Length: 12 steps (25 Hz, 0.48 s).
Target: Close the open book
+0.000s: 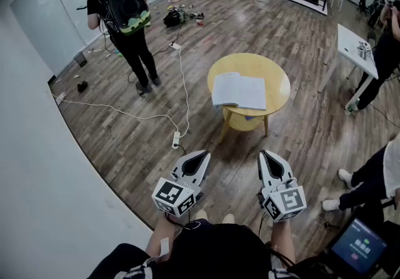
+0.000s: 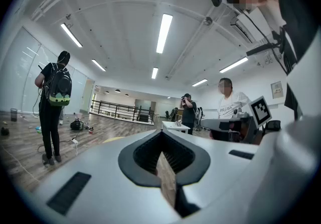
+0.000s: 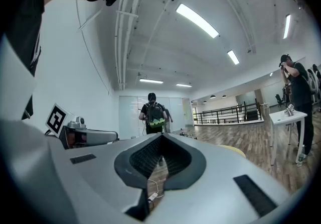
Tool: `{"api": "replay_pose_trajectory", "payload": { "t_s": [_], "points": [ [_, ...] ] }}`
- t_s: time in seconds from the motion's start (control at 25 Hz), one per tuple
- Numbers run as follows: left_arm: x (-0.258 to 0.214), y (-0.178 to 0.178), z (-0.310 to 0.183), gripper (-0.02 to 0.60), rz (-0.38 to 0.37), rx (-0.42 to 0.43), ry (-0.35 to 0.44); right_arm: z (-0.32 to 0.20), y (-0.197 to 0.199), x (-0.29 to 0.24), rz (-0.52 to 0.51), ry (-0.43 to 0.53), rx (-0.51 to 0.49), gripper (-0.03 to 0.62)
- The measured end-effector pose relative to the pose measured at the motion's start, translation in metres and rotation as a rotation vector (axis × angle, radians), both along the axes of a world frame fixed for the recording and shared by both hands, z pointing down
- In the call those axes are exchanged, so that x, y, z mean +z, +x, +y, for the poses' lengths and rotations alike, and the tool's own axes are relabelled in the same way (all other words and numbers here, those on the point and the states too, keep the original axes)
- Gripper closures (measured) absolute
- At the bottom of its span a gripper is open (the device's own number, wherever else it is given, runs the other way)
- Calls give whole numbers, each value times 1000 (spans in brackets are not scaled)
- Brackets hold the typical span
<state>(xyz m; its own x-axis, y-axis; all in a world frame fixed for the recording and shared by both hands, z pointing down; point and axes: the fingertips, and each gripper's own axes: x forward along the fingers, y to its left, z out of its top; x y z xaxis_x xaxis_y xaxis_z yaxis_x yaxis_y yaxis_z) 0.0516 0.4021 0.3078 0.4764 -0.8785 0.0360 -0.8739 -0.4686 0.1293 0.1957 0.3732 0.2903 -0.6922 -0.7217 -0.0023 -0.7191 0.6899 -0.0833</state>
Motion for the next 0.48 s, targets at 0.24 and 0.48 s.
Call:
{"api": "replay_pose_trajectory", "payload": {
  "t_s": [0.24,0.48],
  "points": [
    [5,5,1,583,-7,-39,-6,-2,8,10,-1,-16,-18,591],
    [0,-8,-16,583,-19,-69,-6,-22,1,10,-15,-25,-24,591]
  ]
}}
